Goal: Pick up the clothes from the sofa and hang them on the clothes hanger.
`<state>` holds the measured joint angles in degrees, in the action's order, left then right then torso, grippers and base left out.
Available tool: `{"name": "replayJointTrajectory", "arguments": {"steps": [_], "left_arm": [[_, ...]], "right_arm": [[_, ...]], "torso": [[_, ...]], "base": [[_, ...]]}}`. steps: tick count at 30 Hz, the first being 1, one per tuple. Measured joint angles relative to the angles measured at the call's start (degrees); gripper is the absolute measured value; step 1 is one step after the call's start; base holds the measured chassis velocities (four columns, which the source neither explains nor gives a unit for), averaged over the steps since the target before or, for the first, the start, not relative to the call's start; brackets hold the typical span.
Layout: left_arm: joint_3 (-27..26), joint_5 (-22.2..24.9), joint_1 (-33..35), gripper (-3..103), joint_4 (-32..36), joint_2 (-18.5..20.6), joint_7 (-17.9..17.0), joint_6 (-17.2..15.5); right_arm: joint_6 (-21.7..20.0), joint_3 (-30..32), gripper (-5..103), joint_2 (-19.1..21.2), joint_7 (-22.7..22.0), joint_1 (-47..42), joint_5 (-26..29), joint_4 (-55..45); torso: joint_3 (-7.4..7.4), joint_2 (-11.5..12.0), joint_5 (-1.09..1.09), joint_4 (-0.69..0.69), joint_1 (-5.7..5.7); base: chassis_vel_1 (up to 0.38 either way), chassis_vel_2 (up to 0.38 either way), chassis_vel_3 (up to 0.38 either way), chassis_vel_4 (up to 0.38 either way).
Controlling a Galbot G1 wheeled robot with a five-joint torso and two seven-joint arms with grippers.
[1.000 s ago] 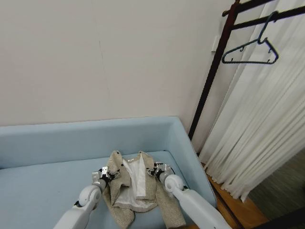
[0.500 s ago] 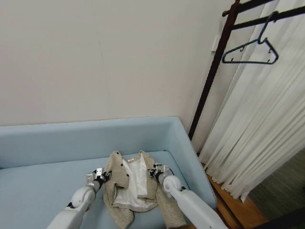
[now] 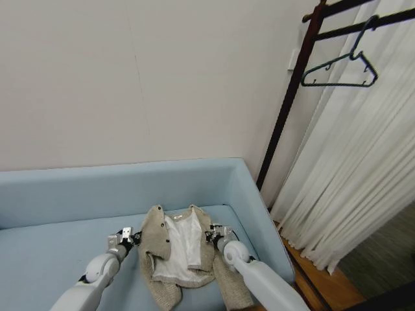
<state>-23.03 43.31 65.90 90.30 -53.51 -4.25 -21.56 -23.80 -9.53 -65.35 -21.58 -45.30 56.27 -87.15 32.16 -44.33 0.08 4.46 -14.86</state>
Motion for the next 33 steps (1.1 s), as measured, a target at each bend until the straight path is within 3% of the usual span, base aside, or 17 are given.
{"name": "replayJointTrajectory", "arguments": {"steps": [9, 16, 18, 19, 21, 24, 25, 27, 28, 29, 31, 33], "left_arm": [[-0.6, 0.3, -1.3, 0, -2.7, 4.4, 2.0, 1.5], [-0.8, -1.0, -0.7, 0, -3.0, 3.8, 2.3, 1.0], [-0.6, -1.7, 0.2, -2, -1.2, 2.8, 2.0, 1.2], [-0.6, -1.8, 0.4, 3, -0.5, 2.4, 2.1, 2.1], [-0.6, -1.9, 0.7, 8, 0.0, 2.1, 2.2, 3.0], [-2.1, -1.7, 2.7, 25, 2.4, 1.8, 2.4, 5.0], [-2.1, -1.7, 2.7, 25, 2.4, 1.8, 2.4, 5.0], [-4.5, -1.7, 5.0, 36, 3.7, 2.2, 2.5, 6.7], [-5.1, -1.7, 5.4, 36, 4.0, 2.4, 2.5, 7.2], [-6.9, -1.6, 6.3, 41, 4.8, 2.6, 2.4, 8.5], [-8.3, -1.6, 6.9, 46, 5.3, 2.7, 2.2, 9.9], [-10.8, -1.2, 7.6, 51, 6.9, 2.6, 1.4, 12.4]], "right_arm": [[0.9, -0.3, 0, 4.9, 4.9, 1.9, -6.0, 1.4], [0.4, -0.5, -3, 5.4, 5.6, 1.7, -7.6, 0.9], [-0.8, -0.5, 7, 5.7, 5.7, 1.0, -7.7, -0.3], [-0.9, -0.5, 12, 5.9, 5.6, 0.8, -7.7, -0.9], [-0.9, -0.4, 12, 6.2, 5.4, 0.7, -7.7, -1.4], [-1.0, 1.1, 28, 8.5, 4.9, -0.1, -6.9, -4.2], [-1.0, 1.1, 28, 8.5, 4.9, -0.1, -6.9, -4.2], [-1.0, 3.0, 39, 10.9, 4.2, -0.8, -6.0, -6.7], [-1.0, 3.6, 39, 11.5, 4.0, -1.1, -5.7, -7.5], [-1.0, 5.0, 50, 12.7, 3.3, -1.8, -4.8, -9.4], [-1.0, 6.0, 50, 13.5, 2.2, -2.0, -4.3, -11.0], [-1.0, 7.6, 61, 14.3, -0.4, -2.2, -3.4, -14.3]], "torso": [[0.0, 0.0, 0.0, 0.02, 0.01], [0.0, 0.0, 0.01, 0.0, 0.0], [0.0, 0.0, 0.0, -0.01, 0.01], [0.0, 0.0, 0.01, 0.0, 0.01], [0.0, 0.0, 0.01, 0.01, 0.01], [0.0, 0.0, 0.02, 0.02, 0.0], [0.0, 0.0, 0.02, 0.02, 0.0], [0.0, 0.0, -0.01, -0.01, 0.0], [0.0, 0.0, -0.01, -0.01, 0.0], [0.0, 0.0, 0.02, 0.01, 0.0], [0.0, 0.0, 0.01, 0.01, 0.0], [0.0, 0.0, -0.02, 0.02, 0.0]], "base": [[0.0, 0.0, 0.0, 0.0], [0.0, 0.0, 0.0, 0.0], [0.0, 0.0, 0.0, 0.0], [0.0, 0.0, 0.0, 0.0], [0.0, 0.0, 0.0, 0.0], [0.0, 0.0, 0.0, 0.0], [0.0, 0.0, 0.0, 0.0], [0.0, 0.0, 0.0, 0.0], [0.0, 0.0, 0.0, 0.0], [0.0, 0.0, 0.0, 0.0], [0.0, 0.0, 0.0, 0.0], [0.0, 0.0, 0.0, 0.0]]}}
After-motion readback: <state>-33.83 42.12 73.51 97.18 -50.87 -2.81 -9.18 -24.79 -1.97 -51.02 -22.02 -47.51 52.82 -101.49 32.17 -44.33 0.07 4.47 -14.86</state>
